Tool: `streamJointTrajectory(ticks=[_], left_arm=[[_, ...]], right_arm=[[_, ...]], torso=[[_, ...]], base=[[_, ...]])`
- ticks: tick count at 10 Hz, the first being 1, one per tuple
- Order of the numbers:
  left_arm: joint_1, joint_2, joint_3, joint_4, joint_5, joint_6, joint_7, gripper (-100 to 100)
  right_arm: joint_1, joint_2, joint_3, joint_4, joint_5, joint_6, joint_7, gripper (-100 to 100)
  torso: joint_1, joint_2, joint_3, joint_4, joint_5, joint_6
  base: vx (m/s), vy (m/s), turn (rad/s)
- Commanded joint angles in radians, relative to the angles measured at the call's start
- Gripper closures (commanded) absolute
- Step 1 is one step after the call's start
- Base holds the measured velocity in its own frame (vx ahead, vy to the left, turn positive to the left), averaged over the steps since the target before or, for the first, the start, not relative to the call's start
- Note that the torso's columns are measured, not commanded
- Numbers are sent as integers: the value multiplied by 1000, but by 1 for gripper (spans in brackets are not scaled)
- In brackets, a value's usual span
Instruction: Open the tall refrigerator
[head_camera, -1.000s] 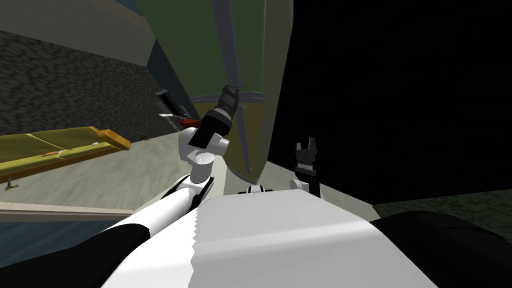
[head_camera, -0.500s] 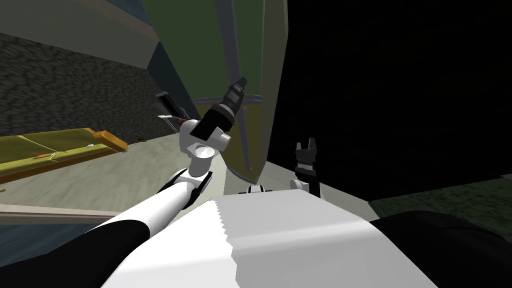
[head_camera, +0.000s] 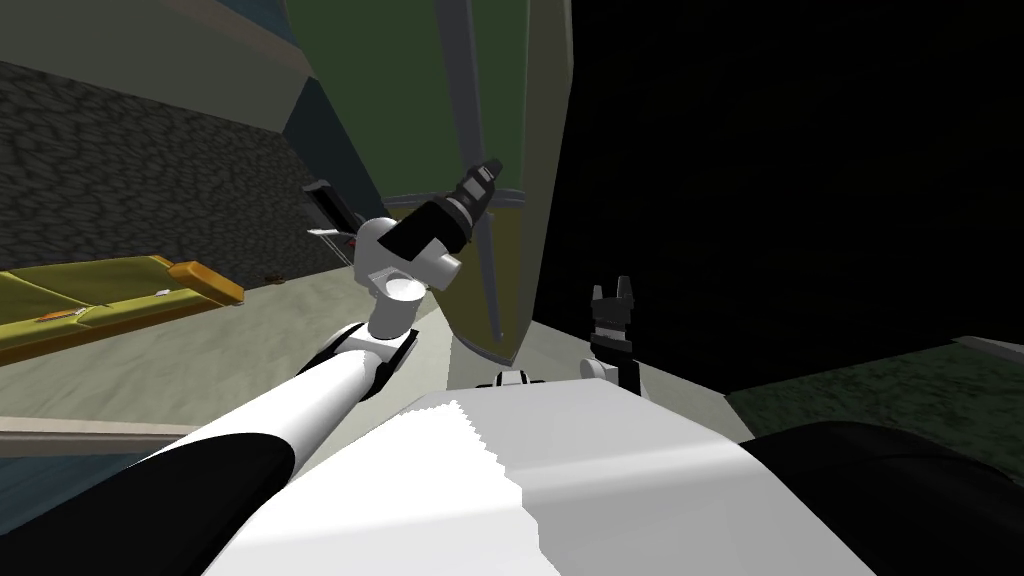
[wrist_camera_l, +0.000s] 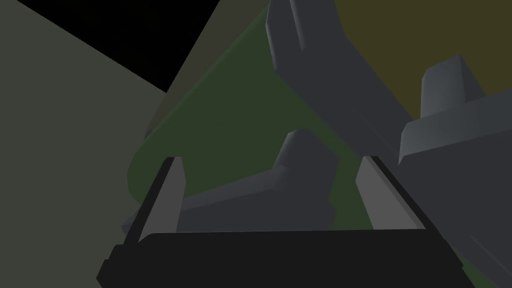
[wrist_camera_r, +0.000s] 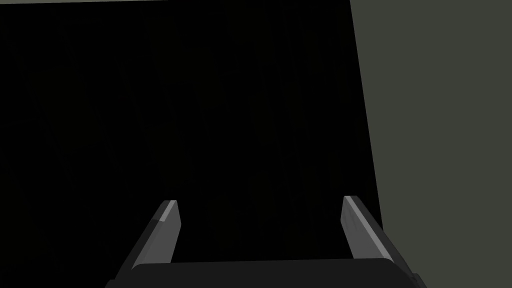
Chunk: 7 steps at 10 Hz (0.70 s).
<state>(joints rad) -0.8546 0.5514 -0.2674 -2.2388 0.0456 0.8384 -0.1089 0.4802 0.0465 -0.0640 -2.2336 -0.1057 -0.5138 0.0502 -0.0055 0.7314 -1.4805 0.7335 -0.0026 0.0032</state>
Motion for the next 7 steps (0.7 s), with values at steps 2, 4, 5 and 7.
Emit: streamJointTrajectory(ticks=[2, 4, 5, 7], left_arm=[[-102, 64, -29, 68, 99, 66, -40, -100], [-158, 101, -43, 110, 154, 101, -63, -100], [-187, 120, -50, 132, 182, 118, -75, -100], [-243, 158, -64, 179, 240, 152, -98, -100]], right_arm=[[0, 0, 0, 0, 0, 0, 0, 0], [0, 0, 0, 0, 0, 0, 0, 0], [0, 0, 0, 0, 0, 0, 0, 0], [0, 0, 0, 0, 0, 0, 0, 0]], torso=[[0, 1, 0, 1, 0, 0], [2, 3, 2, 2, 1, -2], [4, 4, 3, 3, 2, -2], [6, 6, 4, 4, 3, -3]], base=[[-43, 15, -55], [-46, 7, -57], [-39, 9, -55], [-47, 13, -63]])
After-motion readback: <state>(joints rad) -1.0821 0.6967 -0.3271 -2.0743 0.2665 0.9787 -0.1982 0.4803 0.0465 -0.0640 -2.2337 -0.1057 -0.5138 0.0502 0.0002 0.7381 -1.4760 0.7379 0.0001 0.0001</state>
